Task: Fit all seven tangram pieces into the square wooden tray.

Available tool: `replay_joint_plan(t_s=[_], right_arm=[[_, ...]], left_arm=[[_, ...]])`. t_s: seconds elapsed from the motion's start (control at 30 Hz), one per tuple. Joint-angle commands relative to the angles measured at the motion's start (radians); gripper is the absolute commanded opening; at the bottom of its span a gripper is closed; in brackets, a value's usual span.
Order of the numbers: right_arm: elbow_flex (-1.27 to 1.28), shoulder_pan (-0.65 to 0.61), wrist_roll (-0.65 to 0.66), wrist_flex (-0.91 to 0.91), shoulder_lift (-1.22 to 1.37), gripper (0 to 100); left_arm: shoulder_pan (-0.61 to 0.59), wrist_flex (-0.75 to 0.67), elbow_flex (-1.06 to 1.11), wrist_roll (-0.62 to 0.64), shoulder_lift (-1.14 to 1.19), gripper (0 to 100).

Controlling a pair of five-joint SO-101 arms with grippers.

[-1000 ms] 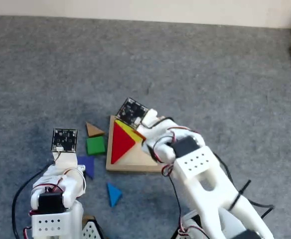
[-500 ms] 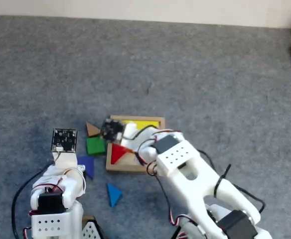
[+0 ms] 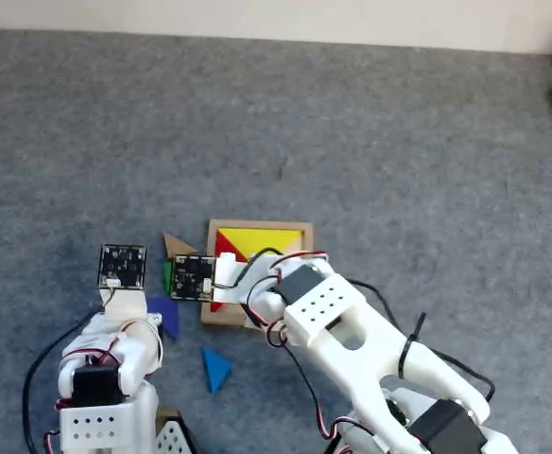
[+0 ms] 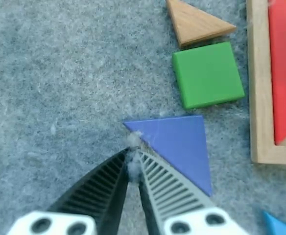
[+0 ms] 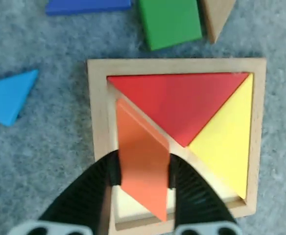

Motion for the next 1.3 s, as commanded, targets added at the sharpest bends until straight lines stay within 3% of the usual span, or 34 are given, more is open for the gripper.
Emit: replay_joint_plan(t_s=[0.0, 0.47, 0.67, 0.8, 1.1, 1.27], right_arm=[[-0.058, -0.015, -0.051, -0.016, -0.005, 15.6], [-0.065, -0.041, -0.066, 0.021, -0.016, 16.2], [-0.067, 0.087, -0.198, 0.019, -0.016, 0.7], [-0.065, 0.113, -0.229, 0.013, -0.005, 0.8], [0.050, 0.096, -0.229, -0.186, 0.081, 0.8], [0.051, 0.044, -0.229, -0.203, 0.229, 0.8]], left_arm=[[-0.010, 0.005, 0.021, -0.002, -0.005, 0], [-0.010, 0.005, 0.021, -0.002, -0.005, 0], [-0.010, 0.005, 0.021, -0.002, -0.005, 0], [-0.010, 0.005, 0.021, -0.002, -0.005, 0], [-0.010, 0.005, 0.021, -0.002, -0.005, 0], [-0.010, 0.005, 0.021, -0.002, -0.005, 0]])
